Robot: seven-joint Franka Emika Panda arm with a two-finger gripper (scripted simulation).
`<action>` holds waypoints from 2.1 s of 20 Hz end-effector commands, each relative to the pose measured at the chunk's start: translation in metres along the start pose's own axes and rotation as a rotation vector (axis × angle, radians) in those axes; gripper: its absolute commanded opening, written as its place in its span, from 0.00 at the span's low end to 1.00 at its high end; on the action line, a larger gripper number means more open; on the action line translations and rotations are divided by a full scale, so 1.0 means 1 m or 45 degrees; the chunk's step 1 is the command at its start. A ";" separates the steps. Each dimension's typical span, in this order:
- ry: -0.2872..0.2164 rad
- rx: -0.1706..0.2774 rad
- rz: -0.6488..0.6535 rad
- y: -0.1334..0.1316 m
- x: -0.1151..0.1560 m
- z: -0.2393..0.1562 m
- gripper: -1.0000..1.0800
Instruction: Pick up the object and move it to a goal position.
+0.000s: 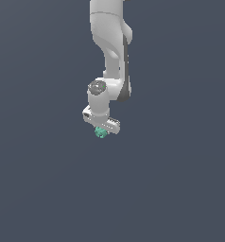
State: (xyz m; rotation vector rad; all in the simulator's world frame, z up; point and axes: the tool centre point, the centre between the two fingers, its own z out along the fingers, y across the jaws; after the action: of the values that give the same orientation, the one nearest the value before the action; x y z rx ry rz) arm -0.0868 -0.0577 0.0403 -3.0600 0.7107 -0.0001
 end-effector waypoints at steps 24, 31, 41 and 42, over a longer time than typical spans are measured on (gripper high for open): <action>0.001 -0.001 0.000 -0.102 0.059 -0.065 0.00; 0.001 -0.001 0.000 -0.142 0.084 -0.090 0.00; 0.000 -0.001 0.001 -0.173 0.104 -0.109 0.00; 0.000 -0.001 0.001 -0.175 0.106 -0.110 0.00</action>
State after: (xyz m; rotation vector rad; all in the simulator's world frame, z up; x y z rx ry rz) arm 0.0819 0.0512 0.1480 -3.0603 0.7109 -0.0004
